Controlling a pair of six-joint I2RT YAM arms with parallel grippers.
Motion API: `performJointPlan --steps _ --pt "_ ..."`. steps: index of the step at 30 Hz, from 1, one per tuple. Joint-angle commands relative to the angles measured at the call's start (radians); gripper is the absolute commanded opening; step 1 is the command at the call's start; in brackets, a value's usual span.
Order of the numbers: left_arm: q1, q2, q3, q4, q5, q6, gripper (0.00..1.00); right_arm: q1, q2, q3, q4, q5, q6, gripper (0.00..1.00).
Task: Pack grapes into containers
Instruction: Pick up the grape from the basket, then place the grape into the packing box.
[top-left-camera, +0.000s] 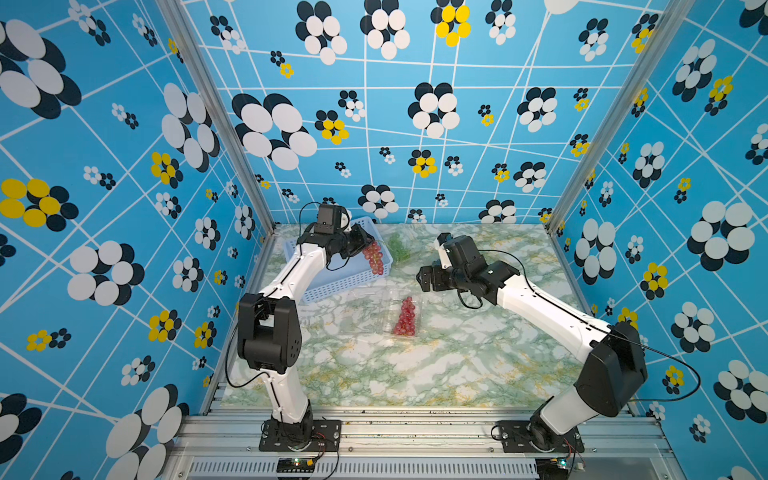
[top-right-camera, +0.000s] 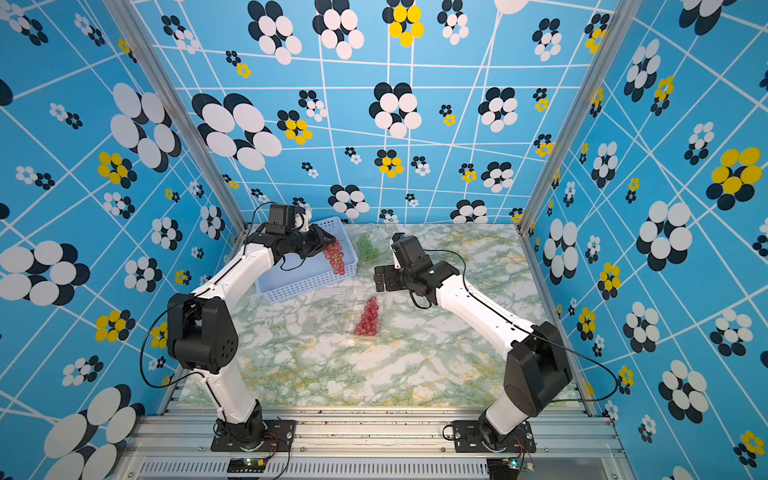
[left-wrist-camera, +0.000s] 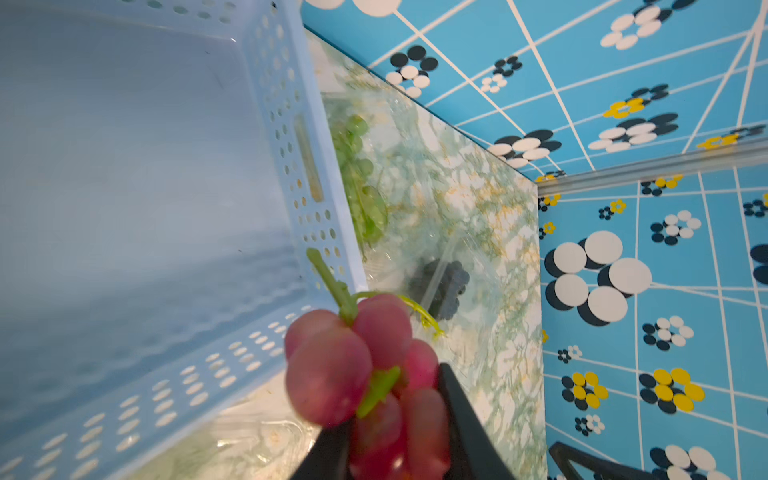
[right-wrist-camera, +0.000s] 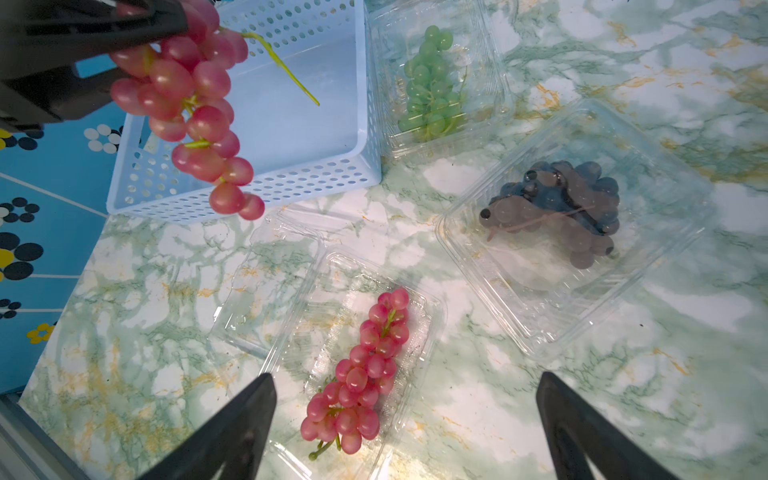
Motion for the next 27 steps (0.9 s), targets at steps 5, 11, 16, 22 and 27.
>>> performJointPlan --steps 5,11,16,22,27 --pt "-0.141 -0.12 -0.135 -0.036 -0.028 0.025 0.31 0.006 -0.111 -0.097 0.005 0.046 0.025 0.99" --pt "-0.22 -0.159 -0.259 -0.007 -0.032 0.02 0.3 0.006 -0.179 -0.16 0.008 0.068 0.033 0.99" --pt "-0.242 -0.156 -0.326 -0.005 -0.01 0.047 0.31 0.006 -0.194 -0.192 0.007 0.066 0.041 0.99" --pt "-0.26 -0.113 -0.347 0.0 -0.016 0.067 0.31 0.006 -0.175 -0.209 0.015 0.056 0.045 0.99" --pt "-0.264 -0.057 -0.349 0.032 0.0 0.061 0.31 0.007 -0.165 -0.213 0.025 0.046 0.047 0.99"
